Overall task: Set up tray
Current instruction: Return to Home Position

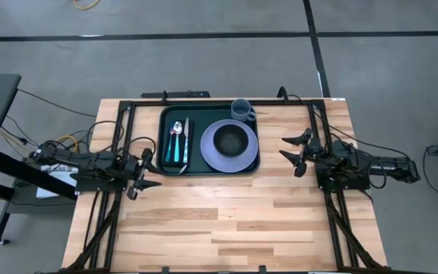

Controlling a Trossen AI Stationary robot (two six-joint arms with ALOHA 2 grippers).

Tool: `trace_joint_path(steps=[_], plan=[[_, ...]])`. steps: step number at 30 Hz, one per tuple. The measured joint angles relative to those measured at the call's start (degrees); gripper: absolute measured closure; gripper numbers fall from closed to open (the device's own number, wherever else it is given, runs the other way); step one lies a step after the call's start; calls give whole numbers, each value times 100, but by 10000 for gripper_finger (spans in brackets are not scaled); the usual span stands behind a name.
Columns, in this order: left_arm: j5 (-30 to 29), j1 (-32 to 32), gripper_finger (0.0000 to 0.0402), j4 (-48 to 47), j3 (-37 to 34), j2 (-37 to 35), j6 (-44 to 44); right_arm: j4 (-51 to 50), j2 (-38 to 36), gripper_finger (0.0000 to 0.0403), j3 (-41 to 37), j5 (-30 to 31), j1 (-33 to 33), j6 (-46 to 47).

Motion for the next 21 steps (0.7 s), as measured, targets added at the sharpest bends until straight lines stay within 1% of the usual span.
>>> trace_joint_path(steps=[21], plan=[[-20,0,230,-7,-7,0,-41,0,0,163,0,0,0,0]])
